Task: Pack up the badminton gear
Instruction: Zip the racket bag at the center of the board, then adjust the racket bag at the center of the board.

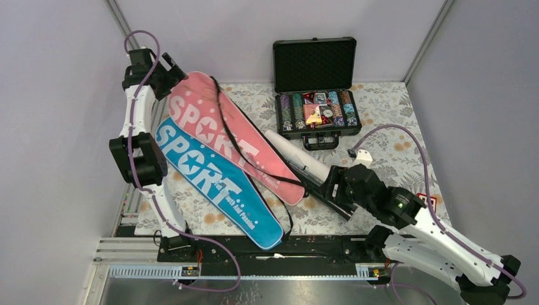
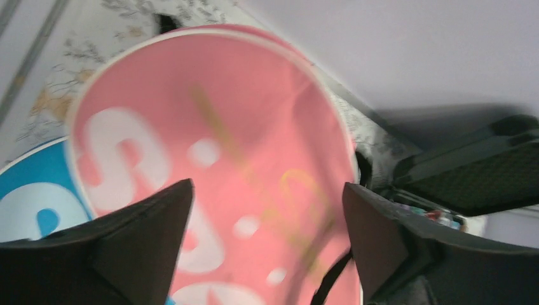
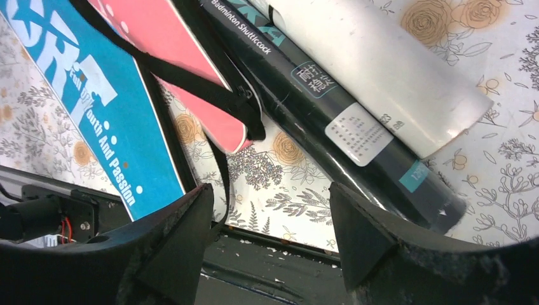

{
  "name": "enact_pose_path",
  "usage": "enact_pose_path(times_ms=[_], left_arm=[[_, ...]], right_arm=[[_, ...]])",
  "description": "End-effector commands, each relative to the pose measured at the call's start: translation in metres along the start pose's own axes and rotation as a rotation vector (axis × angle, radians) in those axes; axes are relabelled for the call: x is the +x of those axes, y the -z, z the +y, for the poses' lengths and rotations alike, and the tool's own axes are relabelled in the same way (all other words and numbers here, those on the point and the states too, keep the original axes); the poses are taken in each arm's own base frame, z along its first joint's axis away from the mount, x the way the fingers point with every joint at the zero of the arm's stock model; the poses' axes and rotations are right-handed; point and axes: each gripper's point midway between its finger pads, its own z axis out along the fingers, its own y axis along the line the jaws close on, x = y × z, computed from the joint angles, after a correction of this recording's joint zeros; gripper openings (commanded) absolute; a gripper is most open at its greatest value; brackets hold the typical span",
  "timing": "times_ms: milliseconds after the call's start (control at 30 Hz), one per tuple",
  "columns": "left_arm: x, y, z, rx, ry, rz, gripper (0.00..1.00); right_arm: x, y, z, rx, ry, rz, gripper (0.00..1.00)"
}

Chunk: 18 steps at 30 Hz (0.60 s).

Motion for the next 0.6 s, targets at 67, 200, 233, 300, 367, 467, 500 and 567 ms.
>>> enact_pose_path(times_ms=[67,200,233,300,367,467,500,567], left_arm=[[-0.022,0.049,-0.003,-0.352,-0.334,-0.142,0.99],[0.045,0.065,-0.047,-0.194,-0.365,-0.023,0.99],[0.069,0.068,-0.063,-0.131,-0.373,0.007,0.99],[0.118,0.070,-0.085,-0.029,-0.392,0.073,0.99],[0.168,0.073,-0.098,0.071,-0.371,0.182,0.99],[0.231,0.077,-0.104,0.161,-0.296,0.316,0.99],[0.254,0.077,-0.099,0.172,-0.294,0.356,0.99],[0.287,0.071,-0.087,0.173,-0.268,0.413,0.99]], right_arm=[[-0.015,-0.012,0.021,-0.026,0.040,-0.007,0.74],[-0.022,-0.035,0.026,-0.001,0.167,-0.018,0.76],[-0.027,-0.043,0.030,-0.013,0.211,-0.039,0.78],[-0.032,-0.060,0.038,-0.031,0.344,-0.056,0.85],[-0.033,-0.078,0.047,-0.059,0.482,-0.025,0.88],[-0.023,-0.095,0.065,-0.145,0.638,0.053,0.86],[-0.018,-0.102,0.069,-0.178,0.681,0.065,0.87],[-0.013,-0.115,0.076,-0.236,0.793,0.072,0.93]])
